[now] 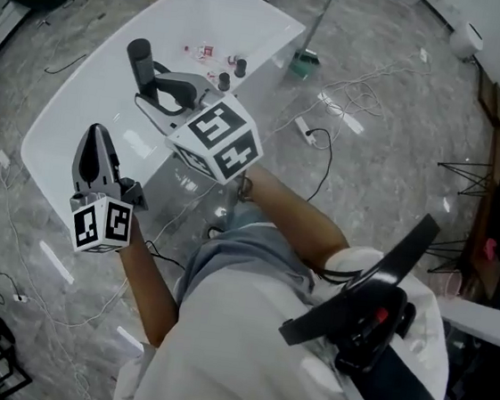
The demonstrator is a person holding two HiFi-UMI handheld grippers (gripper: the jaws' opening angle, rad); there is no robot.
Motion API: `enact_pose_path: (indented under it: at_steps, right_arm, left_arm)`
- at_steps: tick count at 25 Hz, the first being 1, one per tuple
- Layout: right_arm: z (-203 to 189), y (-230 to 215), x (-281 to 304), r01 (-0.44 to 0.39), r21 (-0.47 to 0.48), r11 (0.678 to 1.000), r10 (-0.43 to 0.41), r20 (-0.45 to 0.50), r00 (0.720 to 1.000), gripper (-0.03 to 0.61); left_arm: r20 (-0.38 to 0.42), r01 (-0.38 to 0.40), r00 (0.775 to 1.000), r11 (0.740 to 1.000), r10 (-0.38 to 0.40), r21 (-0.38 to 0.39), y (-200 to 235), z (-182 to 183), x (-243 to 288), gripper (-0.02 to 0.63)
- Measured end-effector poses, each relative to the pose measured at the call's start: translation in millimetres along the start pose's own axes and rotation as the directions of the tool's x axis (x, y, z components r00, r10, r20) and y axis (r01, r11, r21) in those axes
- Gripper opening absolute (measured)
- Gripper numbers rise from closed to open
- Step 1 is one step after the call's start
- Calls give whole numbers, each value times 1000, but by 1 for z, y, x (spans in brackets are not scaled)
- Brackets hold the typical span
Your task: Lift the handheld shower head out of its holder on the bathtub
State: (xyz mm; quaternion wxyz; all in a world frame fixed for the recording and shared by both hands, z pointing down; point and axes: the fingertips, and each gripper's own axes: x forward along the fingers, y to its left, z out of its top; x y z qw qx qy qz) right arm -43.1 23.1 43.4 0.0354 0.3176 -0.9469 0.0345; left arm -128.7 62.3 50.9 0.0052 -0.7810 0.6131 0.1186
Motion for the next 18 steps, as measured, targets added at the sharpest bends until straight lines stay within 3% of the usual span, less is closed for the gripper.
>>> enact_pose_path:
  at_steps: [9,18]
  right_arm:
    - [0,18,69,8,5,1000,-8,-17,1000,132]
    - [-1,2,43,-7,9,1000,7,-27,1000,132]
  left_arm:
    - [-57,15,998,998,-11,58,67,4,16,18]
    - [-117,-16,993,995,27,94,39,-6,24,18]
